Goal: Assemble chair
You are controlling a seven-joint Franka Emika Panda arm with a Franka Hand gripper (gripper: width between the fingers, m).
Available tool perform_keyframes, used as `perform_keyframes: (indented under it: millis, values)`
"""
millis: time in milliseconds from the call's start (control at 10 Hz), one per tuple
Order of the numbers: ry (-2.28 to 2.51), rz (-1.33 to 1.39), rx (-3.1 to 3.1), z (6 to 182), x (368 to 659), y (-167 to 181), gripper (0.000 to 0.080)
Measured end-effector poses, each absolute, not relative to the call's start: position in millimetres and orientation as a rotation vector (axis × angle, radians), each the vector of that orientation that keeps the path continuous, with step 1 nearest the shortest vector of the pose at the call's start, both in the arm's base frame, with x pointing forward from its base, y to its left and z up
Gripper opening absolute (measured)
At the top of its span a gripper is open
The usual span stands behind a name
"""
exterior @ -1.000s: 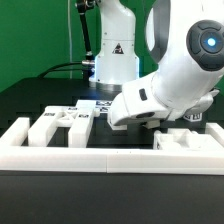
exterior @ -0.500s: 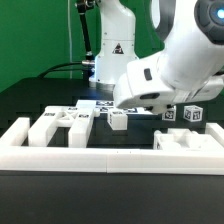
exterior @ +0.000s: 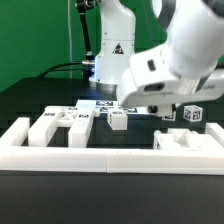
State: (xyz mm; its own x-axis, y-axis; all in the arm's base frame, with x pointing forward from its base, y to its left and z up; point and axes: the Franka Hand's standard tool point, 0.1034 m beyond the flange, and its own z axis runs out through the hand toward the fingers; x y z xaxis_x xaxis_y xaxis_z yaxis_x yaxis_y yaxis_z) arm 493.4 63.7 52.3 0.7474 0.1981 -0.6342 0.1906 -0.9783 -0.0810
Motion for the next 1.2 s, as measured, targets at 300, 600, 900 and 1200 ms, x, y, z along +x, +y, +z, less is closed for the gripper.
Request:
perform_keyframes:
  millis: [300, 600, 900, 1200]
  values:
    - [-0.334, 0.739, -3.021, 61.4, 514, 64, 0.0296]
    - [-0.336, 0.393, -3.088, 70.6, 524, 67, 0.0296]
    - [-0.345, 0.089, -3.110, 92.9, 534, 67, 0.0296]
    - [-0.347, -0.013, -3.112, 100.5, 535, 68, 0.0296]
